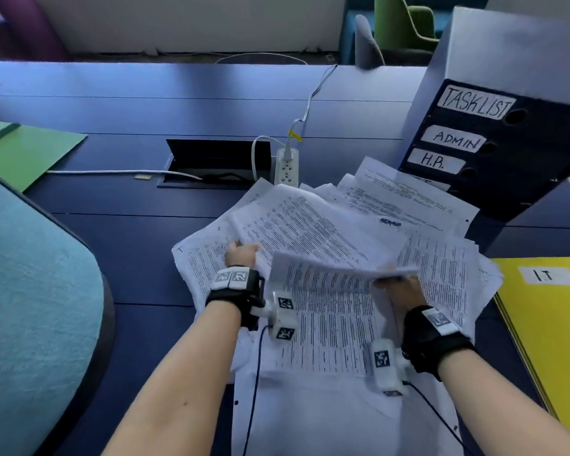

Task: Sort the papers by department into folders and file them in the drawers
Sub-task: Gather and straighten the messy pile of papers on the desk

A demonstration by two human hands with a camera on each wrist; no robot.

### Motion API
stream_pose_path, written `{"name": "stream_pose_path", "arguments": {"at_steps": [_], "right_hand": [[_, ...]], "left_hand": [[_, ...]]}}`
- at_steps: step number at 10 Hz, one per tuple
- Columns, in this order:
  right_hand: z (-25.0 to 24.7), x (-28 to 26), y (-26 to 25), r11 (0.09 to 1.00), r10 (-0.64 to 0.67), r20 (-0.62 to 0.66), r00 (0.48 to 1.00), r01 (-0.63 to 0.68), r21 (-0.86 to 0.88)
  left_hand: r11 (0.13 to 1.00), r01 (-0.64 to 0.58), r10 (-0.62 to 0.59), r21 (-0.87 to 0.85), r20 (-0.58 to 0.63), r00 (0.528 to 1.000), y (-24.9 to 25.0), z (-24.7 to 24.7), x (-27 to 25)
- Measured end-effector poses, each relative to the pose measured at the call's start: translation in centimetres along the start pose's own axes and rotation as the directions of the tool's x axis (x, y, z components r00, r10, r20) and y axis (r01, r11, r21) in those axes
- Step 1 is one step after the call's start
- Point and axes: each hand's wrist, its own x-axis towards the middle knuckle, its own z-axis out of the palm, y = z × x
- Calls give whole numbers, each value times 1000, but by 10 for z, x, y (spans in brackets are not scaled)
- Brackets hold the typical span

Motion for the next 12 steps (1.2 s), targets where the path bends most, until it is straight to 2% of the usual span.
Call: {"name": "stream_pose_path", "arguments": {"at_steps": [1,2,3,4,5,6,7,8,9,10,11,12], "right_hand": [[-3,5,2,999,-8,68,998,5,46],[-5,-5,-4,998,-69,64,996,69,1],[-10,-3,-11,994,-54,10,998,53,90],[-14,3,-21,983,-79,-51,996,86,164],[-14,5,-38,968,-140,-43,989,146,204],[-5,7,-44,972,-175,-1,984,173,158],[5,10,-38,987,-137,35,990,134,90],[8,7,-29,988,-98,11,995,96,122],[4,1,-26,992,-60,69,996,51,119],[6,-1,-20,993,-77,78,994,69,95],[11,-2,-10,959,-183,113,977,152,241],[13,-2,-4,961,-197,152,968,160,227]], "left_hand": [[994,-93,92,-61,-11,996,9,-3,2],[991,-129,129,-22,-20,991,8,-11,1],[986,-170,170,3,6,986,5,-23,4],[972,-212,195,101,155,968,5,-35,5],[930,-267,180,254,320,930,12,-38,-6],[948,-273,183,166,417,890,15,-31,-20],[989,-129,151,-78,514,845,15,-20,-36],[990,-104,137,-95,472,871,9,-13,-39],[973,-190,147,132,279,949,-3,-13,-28],[925,-92,76,368,57,995,-8,-17,-20],[919,-31,2,392,75,997,-6,-16,-16],[940,-47,-9,339,164,986,-7,-15,-13]]}}
